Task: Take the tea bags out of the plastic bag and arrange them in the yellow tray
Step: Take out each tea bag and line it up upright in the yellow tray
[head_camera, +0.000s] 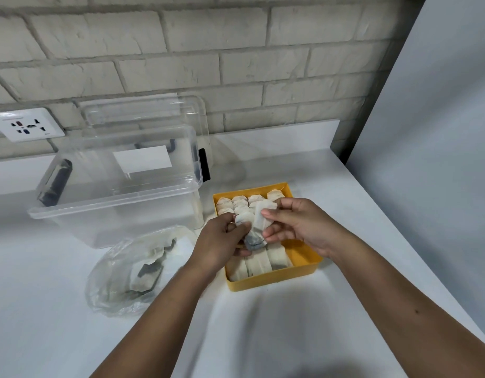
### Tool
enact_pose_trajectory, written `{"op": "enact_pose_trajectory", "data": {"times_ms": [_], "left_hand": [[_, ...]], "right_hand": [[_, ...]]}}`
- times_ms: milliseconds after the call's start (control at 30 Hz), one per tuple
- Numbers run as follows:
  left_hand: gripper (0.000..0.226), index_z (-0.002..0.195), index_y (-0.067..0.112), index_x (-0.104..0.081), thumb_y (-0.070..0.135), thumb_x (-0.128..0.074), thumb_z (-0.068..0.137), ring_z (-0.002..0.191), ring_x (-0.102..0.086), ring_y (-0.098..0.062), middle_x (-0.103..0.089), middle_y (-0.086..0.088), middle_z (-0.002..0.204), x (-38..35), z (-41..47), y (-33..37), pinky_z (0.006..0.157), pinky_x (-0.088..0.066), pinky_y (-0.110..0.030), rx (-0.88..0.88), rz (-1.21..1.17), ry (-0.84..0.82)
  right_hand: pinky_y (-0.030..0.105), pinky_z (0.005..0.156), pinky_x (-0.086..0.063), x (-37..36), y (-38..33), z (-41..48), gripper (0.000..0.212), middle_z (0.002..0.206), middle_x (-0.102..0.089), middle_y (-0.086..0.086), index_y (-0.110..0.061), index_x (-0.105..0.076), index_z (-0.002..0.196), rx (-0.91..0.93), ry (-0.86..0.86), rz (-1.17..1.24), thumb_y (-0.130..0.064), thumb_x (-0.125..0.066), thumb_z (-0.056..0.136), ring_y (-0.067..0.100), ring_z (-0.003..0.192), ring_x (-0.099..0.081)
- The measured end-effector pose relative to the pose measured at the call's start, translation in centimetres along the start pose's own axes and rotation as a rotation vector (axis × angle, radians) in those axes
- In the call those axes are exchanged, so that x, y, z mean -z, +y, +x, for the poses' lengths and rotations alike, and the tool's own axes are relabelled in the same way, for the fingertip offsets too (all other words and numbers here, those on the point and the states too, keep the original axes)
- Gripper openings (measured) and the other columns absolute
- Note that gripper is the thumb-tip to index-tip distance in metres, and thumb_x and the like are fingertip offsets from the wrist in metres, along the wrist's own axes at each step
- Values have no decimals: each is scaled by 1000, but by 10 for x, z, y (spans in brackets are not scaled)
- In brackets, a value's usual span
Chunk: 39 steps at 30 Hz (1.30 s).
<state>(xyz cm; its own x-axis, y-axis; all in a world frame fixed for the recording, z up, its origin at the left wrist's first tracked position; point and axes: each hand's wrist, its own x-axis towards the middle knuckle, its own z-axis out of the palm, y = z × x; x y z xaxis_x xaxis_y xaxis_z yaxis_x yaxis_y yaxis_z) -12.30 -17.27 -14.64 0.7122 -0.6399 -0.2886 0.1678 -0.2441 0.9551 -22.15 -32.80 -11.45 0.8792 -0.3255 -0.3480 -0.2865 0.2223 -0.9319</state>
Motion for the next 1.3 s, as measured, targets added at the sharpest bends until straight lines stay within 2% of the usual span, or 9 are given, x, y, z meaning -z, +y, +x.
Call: {"op": "enact_pose_trajectory", "data": {"times_ms": [67, 167, 467, 567, 700, 833, 1000, 1133, 1300], "left_hand": [[14, 101, 1, -66, 14, -63, 96, 77, -75, -28, -72, -11, 82, -2, -1, 1, 72, -63, -40, 9, -23, -7], [10, 101, 6, -68, 14, -63, 96, 81, -75, -28, -72, -18, 87, -3, -3, 1, 67, -63, -34, 16, -65, -13], [13, 95, 6, -70, 18, -65, 95, 78, -75, -26, -75, -17, 90, -4, -6, 2, 63, -60, -29, 15, -13, -24], [16, 88, 7, -71, 22, -68, 93, 80, -74, -29, -74, -21, 94, -3, -6, 1, 63, -59, -28, 10, 28, -23], [18, 85, 4, -72, 22, -72, 89, 74, -70, -26, -72, -23, 89, -1, -6, 1, 64, -60, -28, 1, 28, -13], [17, 84, 8, -76, 24, -74, 88, 75, -73, -32, -75, -16, 89, 2, -3, 0, 75, -62, -37, -16, 29, 44], [18, 87, 2, -75, 20, -72, 90, 81, -75, -31, -76, -17, 90, 8, -1, -2, 78, -62, -41, 4, -4, 91], [20, 89, 1, -75, 21, -72, 89, 81, -75, -30, -76, -17, 91, 10, -2, -5, 76, -63, -37, 16, -2, 88], [17, 87, 5, -76, 22, -72, 89, 78, -75, -27, -77, -12, 89, 11, -2, -7, 77, -62, -36, 27, 5, 56]], "right_hand": [[29, 60, -59, -2, 0, 1, 19, 69, -68, 2, -9, -61, 103, 79, 54, -140, -9, -71, 87, 24, 66, -71], [25, 55, -56, -2, 1, 0, 19, 61, -64, -2, -14, -61, 99, 176, 109, -276, -6, -72, 85, 26, 63, -72], [33, 61, -60, -3, 0, -5, 15, 69, -70, 5, -15, -68, 88, 240, 193, -429, -19, -80, 79, 26, 60, -72], [26, 65, -58, 0, -2, -6, 15, 65, -67, 0, -13, -72, 84, 316, 230, -605, -16, -83, 75, 19, 55, -70], [32, 69, -60, 0, -8, -10, 17, 78, -66, 16, -17, -74, 89, 378, 148, -670, -11, -82, 75, 15, 57, -71], [27, 68, -58, 15, -23, -12, 9, 71, -72, 1, -18, -77, 87, 454, 190, -832, -20, -80, 79, 8, 57, -69], [26, 66, -38, 39, -18, 4, 13, 82, -65, -15, -29, -74, 83, 422, 287, -1328, -41, -76, 78, 9, 87, -56], [28, 76, -38, 41, -2, 16, 21, 95, -57, -6, -28, -76, 88, 298, 267, -1348, -45, -77, 76, 13, 99, -42], [33, 83, -36, 36, 11, 38, 26, 98, -50, -4, -32, -73, 96, 250, 284, -1558, -52, -71, 79, 20, 105, -43]]}}
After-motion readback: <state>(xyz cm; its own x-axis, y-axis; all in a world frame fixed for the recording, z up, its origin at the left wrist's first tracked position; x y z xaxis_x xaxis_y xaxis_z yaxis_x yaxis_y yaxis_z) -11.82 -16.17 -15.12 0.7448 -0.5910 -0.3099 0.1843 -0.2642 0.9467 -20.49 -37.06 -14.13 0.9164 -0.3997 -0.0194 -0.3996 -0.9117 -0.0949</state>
